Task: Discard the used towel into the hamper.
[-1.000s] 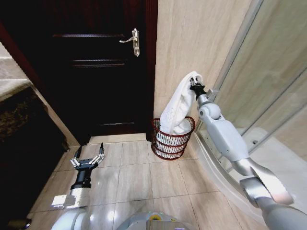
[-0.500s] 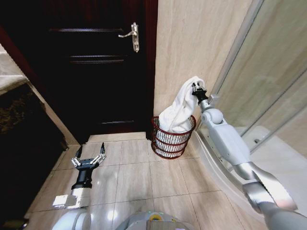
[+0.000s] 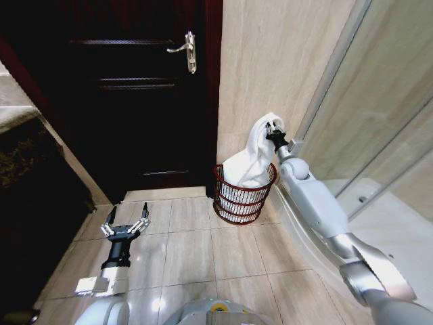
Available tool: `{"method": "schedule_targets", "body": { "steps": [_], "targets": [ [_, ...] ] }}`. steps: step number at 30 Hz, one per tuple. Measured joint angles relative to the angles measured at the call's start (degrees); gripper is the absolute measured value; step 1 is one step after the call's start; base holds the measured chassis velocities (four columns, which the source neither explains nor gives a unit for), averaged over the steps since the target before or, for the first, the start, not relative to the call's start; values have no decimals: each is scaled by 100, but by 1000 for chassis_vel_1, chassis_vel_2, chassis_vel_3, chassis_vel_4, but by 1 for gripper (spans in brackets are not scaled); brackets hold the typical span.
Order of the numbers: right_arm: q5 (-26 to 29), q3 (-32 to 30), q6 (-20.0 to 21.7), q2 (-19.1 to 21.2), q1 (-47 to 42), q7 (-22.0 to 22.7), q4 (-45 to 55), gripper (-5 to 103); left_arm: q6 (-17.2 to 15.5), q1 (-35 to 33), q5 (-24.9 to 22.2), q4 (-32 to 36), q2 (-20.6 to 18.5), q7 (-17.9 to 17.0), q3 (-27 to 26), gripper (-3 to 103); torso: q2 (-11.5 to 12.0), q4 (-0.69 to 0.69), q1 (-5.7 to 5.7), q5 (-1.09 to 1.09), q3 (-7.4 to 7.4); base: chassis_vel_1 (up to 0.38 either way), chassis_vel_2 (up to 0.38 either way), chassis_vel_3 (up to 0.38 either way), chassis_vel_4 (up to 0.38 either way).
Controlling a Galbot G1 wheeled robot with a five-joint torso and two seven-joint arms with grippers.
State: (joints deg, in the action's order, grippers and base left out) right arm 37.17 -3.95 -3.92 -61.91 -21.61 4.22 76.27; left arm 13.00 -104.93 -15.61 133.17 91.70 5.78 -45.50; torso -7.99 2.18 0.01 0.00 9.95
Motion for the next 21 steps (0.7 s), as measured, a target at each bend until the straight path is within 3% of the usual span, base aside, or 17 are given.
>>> {"method": "schedule_targets", "body": {
  "steps": [11, 15, 16, 17, 18, 20, 21],
  "targets": [
    [35, -7, 54, -55, -190, 65, 119, 13, -12, 31, 1, -48, -25, -43, 2, 100, -16, 1, 0, 0, 13, 0, 0, 0, 0],
    [254, -10, 320, -5, -320, 235, 420, 13, -5, 69, 1, -81, -45, -107, 5, 100, -21, 1, 0, -1, 16, 0, 0, 0, 0],
    [481, -14, 675, 54, -446, 448, 711, 13, -8, 80, 0, -87, -48, -125, 5, 100, -23, 1, 0, 1, 18, 0, 0, 0, 0],
    [525, -19, 767, 66, -477, 501, 778, 13, -8, 81, 0, -90, -48, -128, 4, 100, -23, 1, 0, 0, 18, 0, 0, 0, 0],
    [731, -43, 1196, 132, -611, 768, 1068, 13, -8, 86, 0, -101, -47, -133, 6, 100, -26, 1, -1, 1, 20, 0, 0, 0, 0],
    [760, -46, 1272, 144, -631, 818, 1115, 13, -9, 86, 0, -102, -47, -133, 6, 100, -26, 1, -1, 1, 21, 0, 0, 0, 0],
    [937, -53, 1572, 195, -693, 976, 1283, 13, -9, 86, 1, -103, -42, -134, 9, 100, -28, 0, -1, 0, 22, 0, 0, 0, 0]
  ]
}}
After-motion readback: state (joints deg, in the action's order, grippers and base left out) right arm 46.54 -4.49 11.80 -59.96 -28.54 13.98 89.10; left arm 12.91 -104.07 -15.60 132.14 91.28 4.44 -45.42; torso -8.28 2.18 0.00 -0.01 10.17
